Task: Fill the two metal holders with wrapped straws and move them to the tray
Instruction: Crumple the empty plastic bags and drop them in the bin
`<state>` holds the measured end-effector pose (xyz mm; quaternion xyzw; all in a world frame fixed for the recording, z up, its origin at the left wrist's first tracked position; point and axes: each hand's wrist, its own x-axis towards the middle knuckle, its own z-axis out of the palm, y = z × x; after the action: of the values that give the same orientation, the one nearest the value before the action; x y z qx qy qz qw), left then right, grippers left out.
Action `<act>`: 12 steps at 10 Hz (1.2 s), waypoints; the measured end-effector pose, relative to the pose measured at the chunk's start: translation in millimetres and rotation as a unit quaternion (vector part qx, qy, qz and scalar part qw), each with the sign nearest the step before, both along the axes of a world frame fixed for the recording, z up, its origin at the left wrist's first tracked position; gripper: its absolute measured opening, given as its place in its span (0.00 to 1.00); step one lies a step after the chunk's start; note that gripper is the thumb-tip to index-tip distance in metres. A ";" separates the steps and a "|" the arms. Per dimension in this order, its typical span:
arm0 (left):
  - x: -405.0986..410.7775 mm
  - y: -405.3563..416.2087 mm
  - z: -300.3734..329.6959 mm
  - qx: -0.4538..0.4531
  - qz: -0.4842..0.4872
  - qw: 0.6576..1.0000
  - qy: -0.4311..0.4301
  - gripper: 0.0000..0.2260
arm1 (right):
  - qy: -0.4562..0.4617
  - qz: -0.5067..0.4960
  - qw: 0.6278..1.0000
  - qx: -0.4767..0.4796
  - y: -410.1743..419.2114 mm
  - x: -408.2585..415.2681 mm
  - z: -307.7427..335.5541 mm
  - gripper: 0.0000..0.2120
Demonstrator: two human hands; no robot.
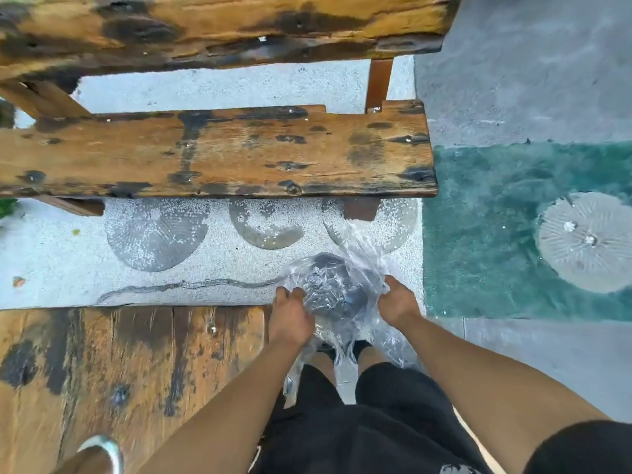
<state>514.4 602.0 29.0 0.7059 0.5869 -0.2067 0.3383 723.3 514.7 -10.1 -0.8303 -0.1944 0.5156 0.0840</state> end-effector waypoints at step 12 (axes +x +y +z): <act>85.5 56.0 -559.7 -0.152 0.007 0.985 0.079 0.16 | 0.034 0.219 0.963 -0.152 39.7 -18.0 -551.6 0.19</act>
<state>599.9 658.1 -530.8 0.6234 0.5788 -0.3461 0.3957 705.3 554.4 -561.6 -0.7526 -0.2879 0.5725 -0.1513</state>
